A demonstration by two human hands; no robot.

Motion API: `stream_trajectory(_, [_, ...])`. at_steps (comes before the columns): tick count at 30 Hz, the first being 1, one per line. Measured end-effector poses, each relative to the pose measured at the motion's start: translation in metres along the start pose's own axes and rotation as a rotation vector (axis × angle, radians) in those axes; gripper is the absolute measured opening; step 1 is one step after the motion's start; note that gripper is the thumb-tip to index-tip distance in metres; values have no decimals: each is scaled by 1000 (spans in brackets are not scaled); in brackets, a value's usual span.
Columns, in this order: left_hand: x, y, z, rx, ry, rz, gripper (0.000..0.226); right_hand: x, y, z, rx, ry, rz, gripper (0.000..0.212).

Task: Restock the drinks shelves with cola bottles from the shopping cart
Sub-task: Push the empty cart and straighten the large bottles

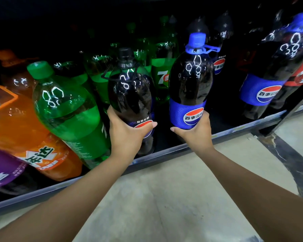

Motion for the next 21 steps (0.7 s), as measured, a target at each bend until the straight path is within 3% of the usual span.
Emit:
stream_trajectory(7, [27, 3, -2, -3, 5, 7, 102, -3, -4, 0, -23, -3, -1, 89])
stream_trajectory(21, [38, 1, -2, 33, 5, -6, 108, -2, -2, -2, -3, -44, 47, 98])
Point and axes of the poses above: each hand's wrist, its own z-axis away from the middle knuckle, its own x-axis out of the palm, y = z × x, the point moved 2 cm from there along -z, towards the middle knuckle, and after that the axes turned 15 degrees about y, right-handed, at the moved point
